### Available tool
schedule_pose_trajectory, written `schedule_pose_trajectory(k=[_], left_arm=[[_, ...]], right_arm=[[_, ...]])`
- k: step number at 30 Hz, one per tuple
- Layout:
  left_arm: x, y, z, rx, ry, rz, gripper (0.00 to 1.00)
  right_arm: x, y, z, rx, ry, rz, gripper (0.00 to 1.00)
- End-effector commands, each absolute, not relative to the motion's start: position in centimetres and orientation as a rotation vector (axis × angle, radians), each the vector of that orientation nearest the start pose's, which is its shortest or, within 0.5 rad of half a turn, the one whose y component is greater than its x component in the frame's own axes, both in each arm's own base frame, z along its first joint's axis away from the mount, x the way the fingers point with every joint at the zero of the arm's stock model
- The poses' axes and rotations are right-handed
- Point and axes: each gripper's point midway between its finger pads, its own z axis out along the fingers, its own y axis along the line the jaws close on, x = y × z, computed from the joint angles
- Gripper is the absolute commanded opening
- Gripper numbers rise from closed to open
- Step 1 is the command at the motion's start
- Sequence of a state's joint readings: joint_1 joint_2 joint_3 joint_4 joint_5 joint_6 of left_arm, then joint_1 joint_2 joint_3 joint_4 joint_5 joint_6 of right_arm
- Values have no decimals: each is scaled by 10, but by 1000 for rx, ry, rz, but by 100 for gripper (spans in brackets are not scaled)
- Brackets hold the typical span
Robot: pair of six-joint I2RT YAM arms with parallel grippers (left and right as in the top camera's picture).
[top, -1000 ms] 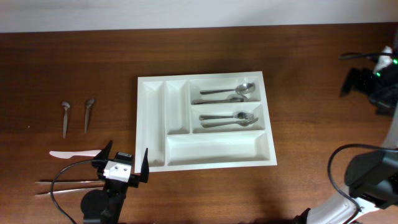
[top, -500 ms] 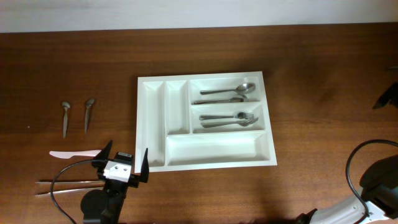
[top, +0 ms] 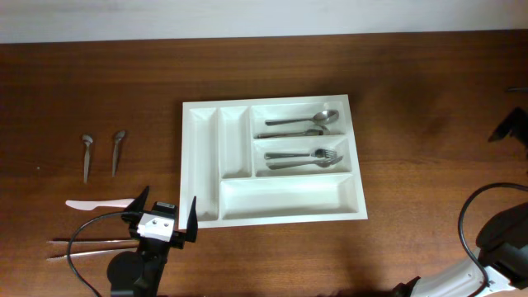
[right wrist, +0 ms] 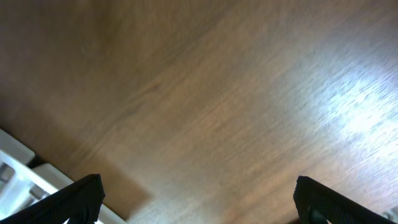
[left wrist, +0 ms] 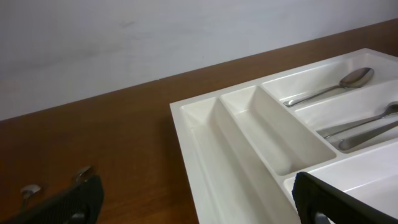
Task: Pack container
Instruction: 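Raise the left gripper and move it toward the cutlery on the left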
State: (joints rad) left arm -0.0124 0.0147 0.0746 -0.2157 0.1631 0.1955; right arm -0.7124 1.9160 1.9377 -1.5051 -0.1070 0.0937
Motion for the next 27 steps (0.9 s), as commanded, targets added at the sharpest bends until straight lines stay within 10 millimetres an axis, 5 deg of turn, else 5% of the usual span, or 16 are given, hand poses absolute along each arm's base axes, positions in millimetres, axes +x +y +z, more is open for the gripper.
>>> schedule_pose_trajectory(k=[1,20,27], left_arm=[[238,-29,153,303,1694,16,99],[238,-29,153,305,1694,11,99],[236,-29,170,113,1685,-153,99]], right_arm=[[294,-224,173,1175,2822,154,99],[295,-225,173,1172,2817,151,99],[295,-225,173,1172,2817,151,99]])
